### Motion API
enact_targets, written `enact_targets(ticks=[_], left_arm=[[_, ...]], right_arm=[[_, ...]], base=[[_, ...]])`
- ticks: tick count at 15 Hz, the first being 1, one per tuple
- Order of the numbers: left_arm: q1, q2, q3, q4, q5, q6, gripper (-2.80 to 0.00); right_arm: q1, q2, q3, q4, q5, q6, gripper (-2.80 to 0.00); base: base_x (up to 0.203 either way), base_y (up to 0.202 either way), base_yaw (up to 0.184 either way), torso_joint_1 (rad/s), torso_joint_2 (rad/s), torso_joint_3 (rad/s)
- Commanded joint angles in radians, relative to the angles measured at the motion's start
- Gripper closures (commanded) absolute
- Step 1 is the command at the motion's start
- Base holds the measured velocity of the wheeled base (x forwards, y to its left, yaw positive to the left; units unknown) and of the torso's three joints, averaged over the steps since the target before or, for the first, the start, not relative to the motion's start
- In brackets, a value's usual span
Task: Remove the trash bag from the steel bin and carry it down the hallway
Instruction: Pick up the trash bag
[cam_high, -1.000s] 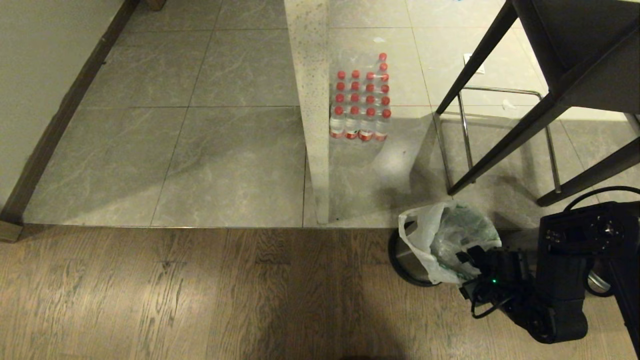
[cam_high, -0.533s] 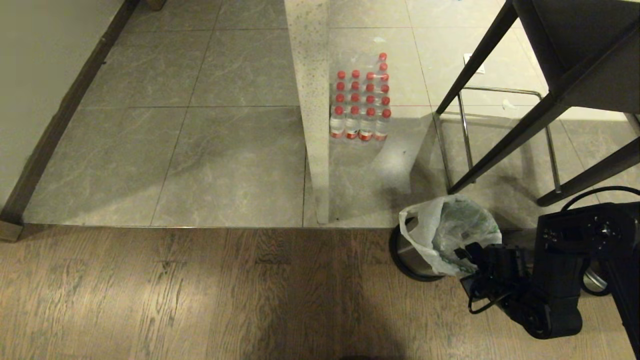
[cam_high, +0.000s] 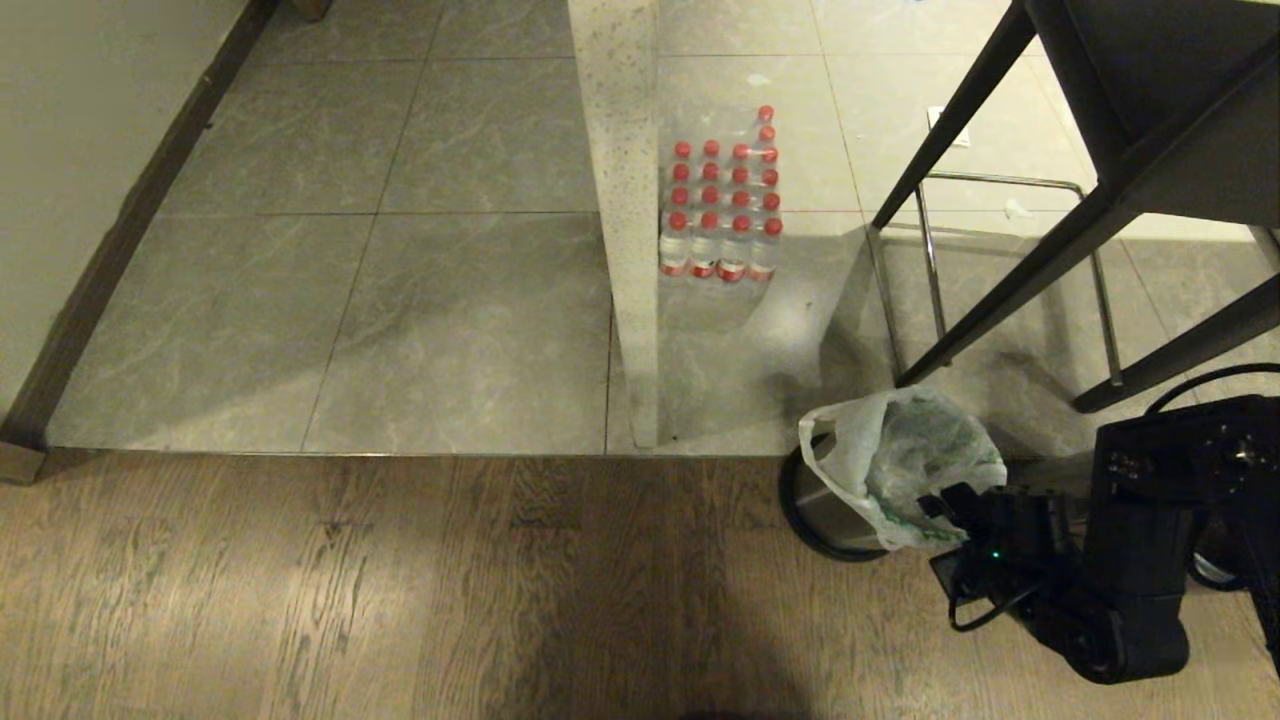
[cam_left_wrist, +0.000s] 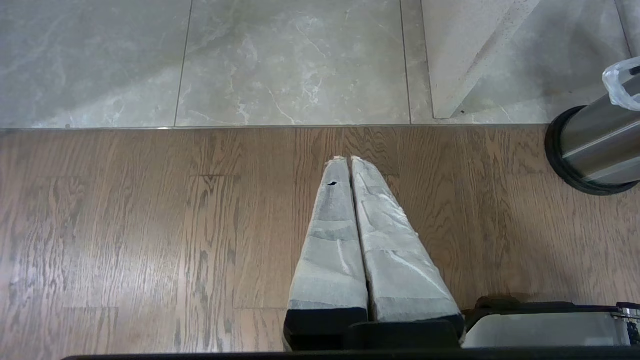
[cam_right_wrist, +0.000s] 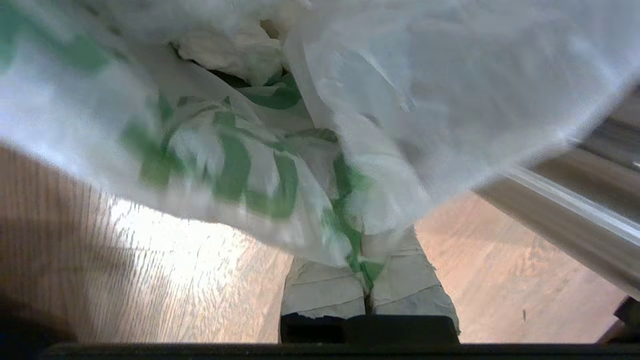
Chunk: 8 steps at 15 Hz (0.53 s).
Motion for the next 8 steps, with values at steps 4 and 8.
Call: enact_targets(ticks=[4, 8], left_arm=[[0.0, 0.001, 0.0, 0.0, 0.0, 0.001, 0.0], [0.0, 0.001, 0.0, 0.0, 0.0, 0.001, 0.0]], right_arm=[[0.011, -0.283, 0.164, 0.031, 0.001, -0.008, 0.0], [0.036, -0.454, 0.198, 0.168, -0.006, -0.006, 0.0]], base=[[0.0, 0.0, 0.0, 0.0, 0.0, 0.0], [0.0, 0.0, 0.0, 0.0, 0.0, 0.0]])
